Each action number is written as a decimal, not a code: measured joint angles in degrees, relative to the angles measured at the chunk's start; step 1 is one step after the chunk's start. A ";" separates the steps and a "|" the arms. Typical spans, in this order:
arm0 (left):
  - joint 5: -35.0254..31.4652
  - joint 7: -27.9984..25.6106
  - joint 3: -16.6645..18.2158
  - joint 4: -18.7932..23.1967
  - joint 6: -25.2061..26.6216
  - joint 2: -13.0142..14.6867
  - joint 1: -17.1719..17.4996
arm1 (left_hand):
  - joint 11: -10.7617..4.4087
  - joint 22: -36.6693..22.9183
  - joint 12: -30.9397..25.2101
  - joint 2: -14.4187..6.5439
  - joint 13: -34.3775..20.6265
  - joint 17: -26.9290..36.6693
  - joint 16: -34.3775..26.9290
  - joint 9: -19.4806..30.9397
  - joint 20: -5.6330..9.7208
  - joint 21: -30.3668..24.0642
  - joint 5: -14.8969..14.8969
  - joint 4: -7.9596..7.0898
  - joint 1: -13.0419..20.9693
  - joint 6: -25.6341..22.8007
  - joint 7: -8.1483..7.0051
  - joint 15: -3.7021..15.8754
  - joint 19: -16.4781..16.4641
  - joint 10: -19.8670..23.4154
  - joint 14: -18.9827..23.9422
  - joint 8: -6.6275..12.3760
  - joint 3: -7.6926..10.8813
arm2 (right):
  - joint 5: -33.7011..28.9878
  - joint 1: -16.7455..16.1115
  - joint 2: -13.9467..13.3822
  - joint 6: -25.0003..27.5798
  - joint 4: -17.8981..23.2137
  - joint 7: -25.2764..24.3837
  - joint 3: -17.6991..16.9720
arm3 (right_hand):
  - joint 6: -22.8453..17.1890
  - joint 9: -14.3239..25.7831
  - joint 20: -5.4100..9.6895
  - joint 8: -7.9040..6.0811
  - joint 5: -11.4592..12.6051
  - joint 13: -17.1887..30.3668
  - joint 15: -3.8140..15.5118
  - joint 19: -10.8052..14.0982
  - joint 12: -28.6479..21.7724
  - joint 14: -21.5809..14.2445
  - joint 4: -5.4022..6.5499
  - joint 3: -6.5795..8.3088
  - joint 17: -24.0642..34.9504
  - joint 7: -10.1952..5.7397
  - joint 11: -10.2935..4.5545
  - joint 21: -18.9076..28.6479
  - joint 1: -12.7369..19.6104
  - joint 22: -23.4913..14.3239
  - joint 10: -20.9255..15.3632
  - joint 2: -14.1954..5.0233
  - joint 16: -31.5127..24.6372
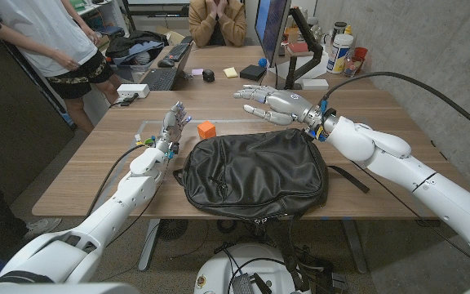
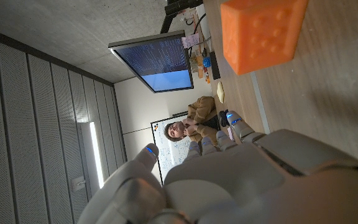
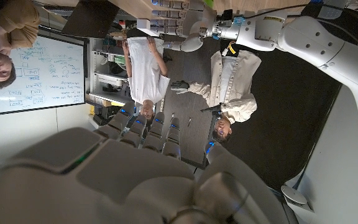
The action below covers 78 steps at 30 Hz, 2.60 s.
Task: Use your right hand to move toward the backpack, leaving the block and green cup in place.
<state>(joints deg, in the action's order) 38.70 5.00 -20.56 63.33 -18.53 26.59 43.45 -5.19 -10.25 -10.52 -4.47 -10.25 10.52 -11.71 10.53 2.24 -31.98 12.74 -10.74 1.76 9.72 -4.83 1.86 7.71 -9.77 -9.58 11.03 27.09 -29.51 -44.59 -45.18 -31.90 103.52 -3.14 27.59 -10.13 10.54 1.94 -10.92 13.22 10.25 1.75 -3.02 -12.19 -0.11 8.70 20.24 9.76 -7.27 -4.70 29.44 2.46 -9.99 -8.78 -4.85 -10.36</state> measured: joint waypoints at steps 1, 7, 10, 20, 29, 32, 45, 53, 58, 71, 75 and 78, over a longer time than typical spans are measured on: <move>0.02 -0.06 0.02 0.10 0.00 0.04 0.08 | 0.00 0.00 0.00 0.00 0.00 0.00 0.00 0.00 0.00 0.00 0.00 0.00 0.00 0.00 0.00 0.00 0.00 0.00 0.00 0.00 0.00 | -0.09 0.02 -0.07 0.06 0.10 0.09 0.08 | 0.00 0.00 0.00 0.00 0.00 0.00 0.00 0.00 0.00 0.00 -0.01 0.01 -0.13 0.00 0.00 0.00 0.00 0.00 0.00 0.00 0.00; 0.07 -0.22 0.12 0.64 0.00 0.22 0.46 | 0.00 0.00 0.00 0.00 0.00 0.00 0.00 0.00 0.00 0.00 0.00 0.00 0.00 0.00 0.00 0.00 0.00 0.00 0.00 0.00 0.00 | -0.38 0.08 -0.29 0.28 0.46 0.66 0.27 | 0.00 0.00 0.00 0.00 0.00 0.00 0.00 0.00 0.00 0.00 -0.25 0.25 -0.18 0.00 0.00 0.00 0.25 0.00 0.00 -0.25 0.00; 0.08 -0.34 0.16 0.91 0.00 0.33 0.65 | 0.00 0.00 0.00 0.00 0.00 0.00 0.00 0.00 -0.25 0.00 0.00 0.00 0.00 0.12 -0.11 0.00 -0.25 0.00 0.00 0.00 0.00 | -0.49 0.09 -0.44 0.41 0.70 0.95 0.36 | -0.21 0.00 0.00 0.00 0.00 0.00 0.00 0.00 0.00 0.00 -0.25 0.25 -0.18 0.22 0.00 -0.21 0.69 0.00 0.00 -0.22 0.00; 0.19 -0.59 0.32 1.81 0.01 0.55 1.29 | 0.00 0.00 0.00 0.00 0.00 0.00 0.00 -0.01 -0.32 0.00 0.00 0.00 0.00 0.21 -0.21 0.00 -0.32 0.00 0.00 0.00 0.00 | -0.85 -0.23 -0.90 1.17 1.80 1.84 0.49 | -0.21 -0.01 0.00 0.00 0.00 0.00 0.00 0.00 0.00 0.00 -0.49 0.01 -0.17 0.22 0.32 -0.42 0.69 0.00 0.31 -0.21 0.00; 0.33 -0.75 0.49 2.47 0.00 0.76 1.95 | 0.00 0.00 0.00 0.00 0.00 0.00 0.00 0.00 -0.32 0.21 0.00 0.00 0.00 0.21 -0.20 0.00 -0.32 0.00 0.00 0.00 0.00 | -1.29 -0.60 -1.21 1.89 2.63 2.55 0.70 | -0.52 -0.01 0.00 0.00 0.00 0.00 0.00 0.00 0.45 0.00 -0.49 0.01 -0.01 -0.10 0.31 -0.63 0.68 0.00 0.31 -0.22 0.00; 0.39 -0.82 0.55 2.68 -0.05 0.81 2.18 | 0.00 0.00 0.00 0.00 0.00 0.00 0.00 -0.01 -0.32 0.21 0.00 0.00 0.00 0.21 -0.20 0.00 -0.32 0.00 0.00 0.00 0.00 | -1.45 -0.73 -1.32 2.14 2.89 2.78 0.78 | -0.52 -0.01 0.00 0.00 0.00 0.00 0.00 0.00 0.45 0.00 -0.49 0.01 -0.01 -0.10 0.31 -0.63 0.68 0.00 0.31 -0.22 0.00; 0.54 -1.05 0.79 3.62 -0.27 1.19 3.09 | 0.00 0.00 0.00 0.00 0.00 0.00 0.00 -0.01 -0.32 0.21 0.00 0.00 0.00 0.21 -0.20 0.00 -0.31 0.00 0.00 0.00 0.00 | -2.21 -0.99 -1.56 2.91 3.73 3.57 1.29 | -0.52 -0.01 0.00 0.00 0.00 0.00 0.00 0.00 0.45 0.00 -0.48 0.01 -0.02 -0.09 0.01 -0.84 0.68 0.00 0.63 -0.22 0.00; 0.57 -1.08 0.84 4.01 -0.29 1.38 3.40 | 0.00 0.00 0.00 0.00 0.00 0.00 0.00 -0.01 -0.32 0.43 0.00 0.00 0.00 0.21 -0.20 0.00 -0.31 0.00 0.00 0.00 0.00 | -2.90 -1.10 -1.69 3.47 4.15 3.75 1.52 | -0.51 -0.01 0.00 0.00 0.00 0.00 0.00 0.00 0.45 0.00 -0.48 0.01 -0.02 -0.09 0.01 -1.06 0.67 0.00 0.63 -0.22 0.00; 0.59 -1.10 0.87 4.16 -0.29 1.46 3.52 | 0.00 0.00 0.00 -0.17 0.00 0.00 0.00 -0.01 -0.32 0.43 0.00 0.00 -0.17 0.21 -0.19 0.00 -0.31 0.00 0.00 0.00 0.00 | -3.38 -1.09 -1.71 3.89 4.19 3.97 1.79 | -0.51 -0.01 0.00 0.00 0.00 0.00 0.00 0.00 0.45 0.00 -0.48 0.01 -0.02 -0.09 0.01 -1.06 0.67 0.00 0.62 -0.22 -0.01; 0.63 -1.13 0.91 4.18 -0.29 1.50 3.61 | 0.00 0.00 0.00 0.07 0.00 0.00 0.00 -0.01 -0.32 0.43 0.00 0.00 -0.40 0.21 -0.19 0.00 -0.31 0.00 0.00 0.00 0.00 | -4.25 -0.50 -1.70 4.50 3.93 4.43 2.61 | -0.51 -0.02 0.00 0.00 0.00 0.00 0.00 0.00 0.45 0.00 -0.48 0.01 -0.02 -0.09 0.02 -1.50 0.67 0.00 0.62 -0.22 -0.01; 0.63 -1.14 0.93 4.18 -0.30 1.52 3.62 | 0.00 0.00 0.00 0.07 0.00 0.00 0.00 -0.01 -0.32 0.65 0.00 0.00 -0.40 0.21 -0.19 0.00 -0.31 0.00 0.00 0.00 0.00 | -4.43 -0.37 -1.72 4.59 3.80 4.54 2.83 | -0.51 -0.02 0.00 0.00 0.00 0.00 0.00 0.00 0.45 0.00 -0.49 0.02 -0.02 -0.09 0.02 -1.50 0.67 0.00 0.62 -0.22 -0.01; 0.63 -1.15 0.95 4.18 -0.31 1.57 3.63 | 0.00 0.00 0.00 0.07 0.00 0.00 0.00 -0.01 -0.32 0.65 0.00 0.00 -0.39 0.21 -0.19 0.00 -0.31 0.00 0.00 0.00 0.00 | -4.66 -0.34 -1.81 4.75 3.78 4.72 3.04 | -0.51 -0.02 0.00 0.00 0.00 0.00 0.00 0.00 0.45 0.00 -0.71 0.24 -0.02 -0.09 0.02 -1.50 0.89 0.00 0.62 -0.36 -0.01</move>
<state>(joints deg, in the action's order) 39.34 3.85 -19.61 67.50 -18.84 28.16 47.08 -5.19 -10.25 -10.52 -4.40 -10.25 10.52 -11.71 10.52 1.92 -31.34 12.74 -10.74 1.37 9.92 -5.03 1.86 7.40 -9.77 -9.58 11.03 27.09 -34.18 -44.93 -46.99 -27.15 107.29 1.58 30.63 -10.65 10.52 1.94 -10.92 13.22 10.25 1.75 -3.02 -11.74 -0.11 7.99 20.49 9.74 -7.36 -4.69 27.94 3.35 -9.99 -8.16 -5.21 -10.37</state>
